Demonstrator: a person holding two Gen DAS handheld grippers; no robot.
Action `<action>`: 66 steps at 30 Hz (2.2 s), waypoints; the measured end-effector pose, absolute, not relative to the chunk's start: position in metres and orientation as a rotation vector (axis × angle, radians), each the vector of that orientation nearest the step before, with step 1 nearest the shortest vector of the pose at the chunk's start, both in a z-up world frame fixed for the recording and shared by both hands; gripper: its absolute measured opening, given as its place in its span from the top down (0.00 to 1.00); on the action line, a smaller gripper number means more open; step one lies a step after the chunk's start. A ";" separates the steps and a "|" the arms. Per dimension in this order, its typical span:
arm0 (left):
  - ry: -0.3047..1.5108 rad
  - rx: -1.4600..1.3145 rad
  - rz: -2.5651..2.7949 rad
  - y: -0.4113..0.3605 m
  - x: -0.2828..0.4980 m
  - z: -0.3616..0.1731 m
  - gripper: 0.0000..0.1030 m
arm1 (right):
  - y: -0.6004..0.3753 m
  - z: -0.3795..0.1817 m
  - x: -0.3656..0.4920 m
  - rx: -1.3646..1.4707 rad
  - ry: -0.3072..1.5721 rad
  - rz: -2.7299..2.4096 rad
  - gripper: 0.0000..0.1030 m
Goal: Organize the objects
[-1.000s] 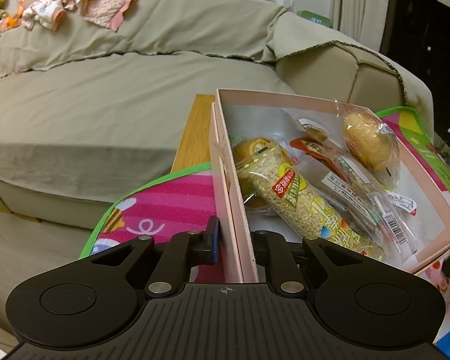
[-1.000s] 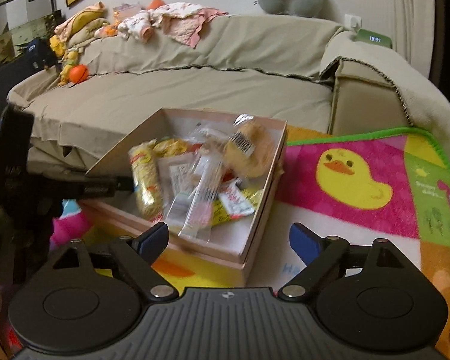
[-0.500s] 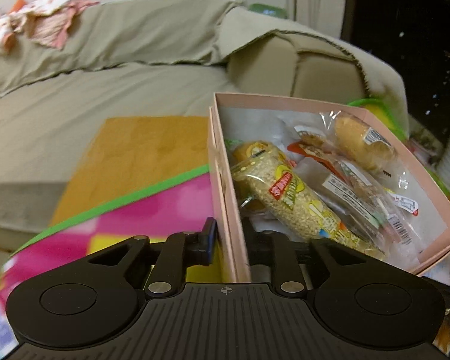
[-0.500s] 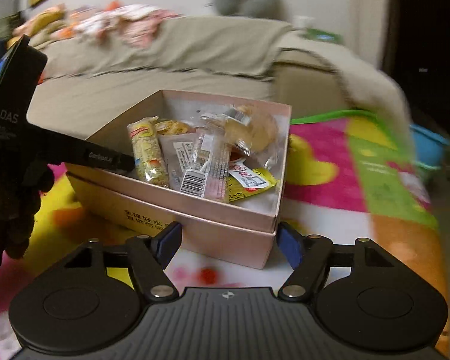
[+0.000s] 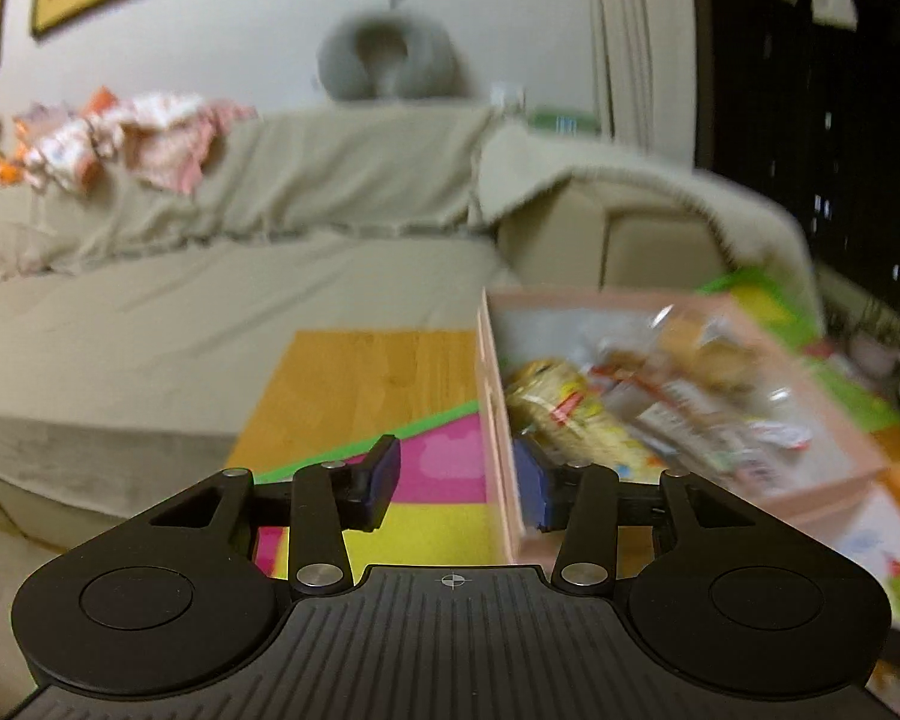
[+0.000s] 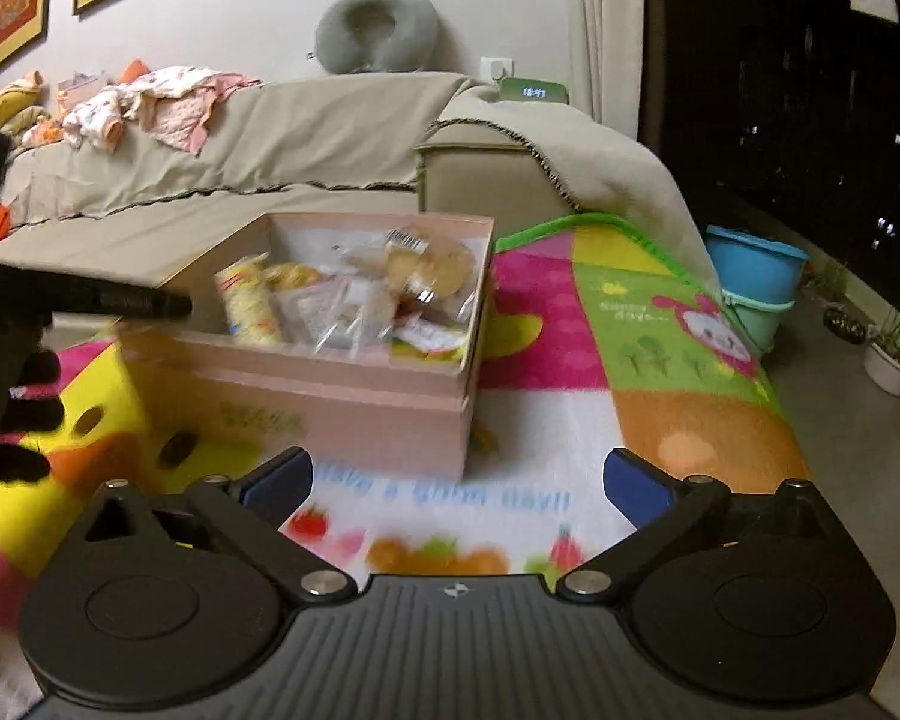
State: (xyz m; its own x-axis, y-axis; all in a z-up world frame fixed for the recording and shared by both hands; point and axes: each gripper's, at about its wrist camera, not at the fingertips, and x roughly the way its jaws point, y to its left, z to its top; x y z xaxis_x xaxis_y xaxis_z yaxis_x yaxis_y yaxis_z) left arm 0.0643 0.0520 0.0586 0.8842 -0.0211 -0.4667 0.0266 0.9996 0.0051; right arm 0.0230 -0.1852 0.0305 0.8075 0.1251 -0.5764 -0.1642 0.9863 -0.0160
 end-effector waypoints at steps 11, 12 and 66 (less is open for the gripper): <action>0.641 0.067 -0.091 0.017 -0.027 0.013 0.55 | -0.171 -0.002 -0.015 -0.030 0.716 0.154 0.00; 0.635 0.066 -0.081 0.013 -0.028 0.012 0.56 | -0.173 -0.004 -0.017 -0.017 0.697 0.147 0.00; 0.605 -0.022 -0.071 0.010 -0.039 0.004 0.55 | -0.171 -0.007 -0.006 -0.029 0.687 0.103 0.00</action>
